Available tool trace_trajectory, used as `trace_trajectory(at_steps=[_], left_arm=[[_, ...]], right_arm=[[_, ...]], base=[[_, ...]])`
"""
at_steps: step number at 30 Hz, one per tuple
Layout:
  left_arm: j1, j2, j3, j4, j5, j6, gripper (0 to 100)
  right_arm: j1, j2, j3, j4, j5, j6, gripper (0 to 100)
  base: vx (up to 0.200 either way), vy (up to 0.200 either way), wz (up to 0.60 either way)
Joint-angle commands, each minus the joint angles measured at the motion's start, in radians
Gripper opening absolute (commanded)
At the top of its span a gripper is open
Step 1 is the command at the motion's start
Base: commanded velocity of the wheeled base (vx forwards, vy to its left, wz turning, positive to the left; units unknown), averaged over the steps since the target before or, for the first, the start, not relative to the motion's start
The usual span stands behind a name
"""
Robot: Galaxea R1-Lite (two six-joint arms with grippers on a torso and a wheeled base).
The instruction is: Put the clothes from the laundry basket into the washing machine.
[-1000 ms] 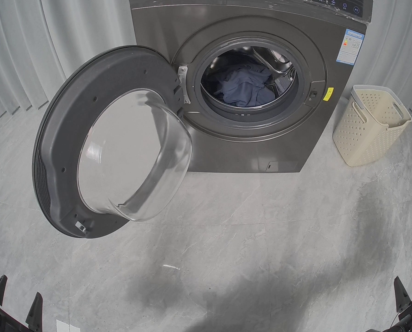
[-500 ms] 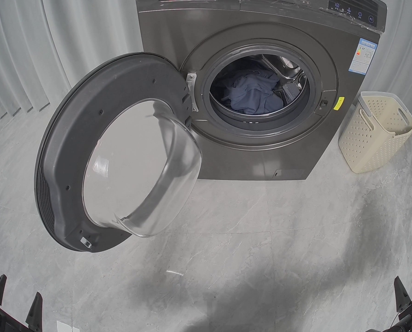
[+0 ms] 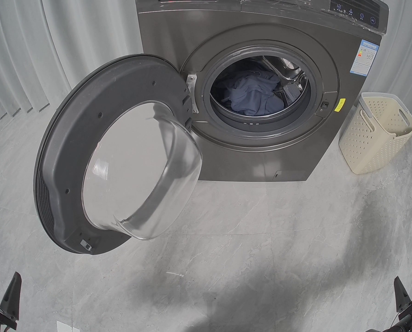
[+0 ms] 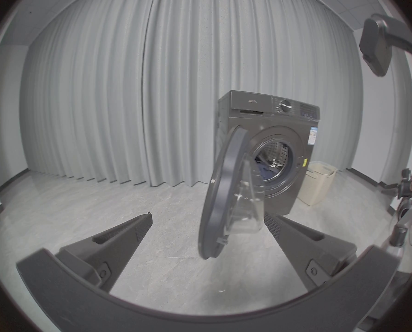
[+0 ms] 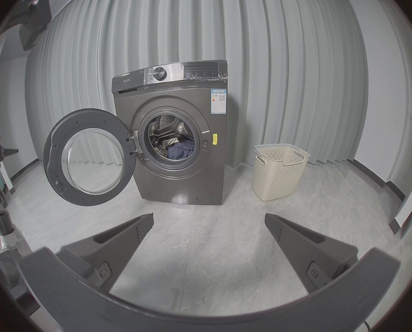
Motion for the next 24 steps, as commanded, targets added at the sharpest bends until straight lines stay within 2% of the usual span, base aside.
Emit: trace_trajectory(at_steps=[1, 5, 9, 16, 17, 18, 19, 20, 24], left_arm=[[-0.005, 0.369, -0.144, -0.072, -0.164, -0.013, 100], [-0.005, 0.519, -0.174, -0.152, -0.235, -0.016, 100], [-0.005, 0.654, -0.215, -0.248, -0.275, -0.019, 100], [-0.014, 0.768, -0.272, -0.299, -0.279, -0.016, 100], [-0.068, 0.788, -0.287, -0.299, -0.281, -0.019, 100], [-0.068, 0.788, -0.287, -0.299, -0.281, -0.019, 100], [-0.117, 0.8, -0.293, -0.299, -0.281, -0.021, 100], [-0.137, 0.807, -0.293, -0.301, -0.279, -0.021, 100], [-0.246, 0.814, -0.304, -0.31, -0.281, -0.05, 100]], right_arm=[[0.0, -0.002, 0.018, 0.0, 0.001, -0.002, 100], [0.0, -0.002, 0.018, 0.0, 0.001, 0.0, 100], [0.0, -0.002, 0.018, 0.0, 0.001, -0.002, 100], [0.0, -0.002, 0.018, 0.0, 0.001, 0.0, 100], [0.0, -0.002, 0.018, 0.0, 0.001, 0.0, 100], [0.0, -0.002, 0.018, 0.0, 0.001, 0.0, 100], [0.0, -0.002, 0.018, 0.0, 0.001, 0.0, 100], [0.0, -0.002, 0.018, 0.0, 0.001, 0.0, 100], [0.0, -0.002, 0.018, 0.001, 0.0, 0.0, 100]], base=[[0.0, 0.0, 0.0], [0.0, 0.0, 0.0], [0.0, 0.0, 0.0], [0.0, 0.0, 0.0], [0.0, 0.0, 0.0], [0.0, 0.0, 0.0], [0.0, 0.0, 0.0], [0.0, 0.0, 0.0], [0.0, 0.0, 0.0]])
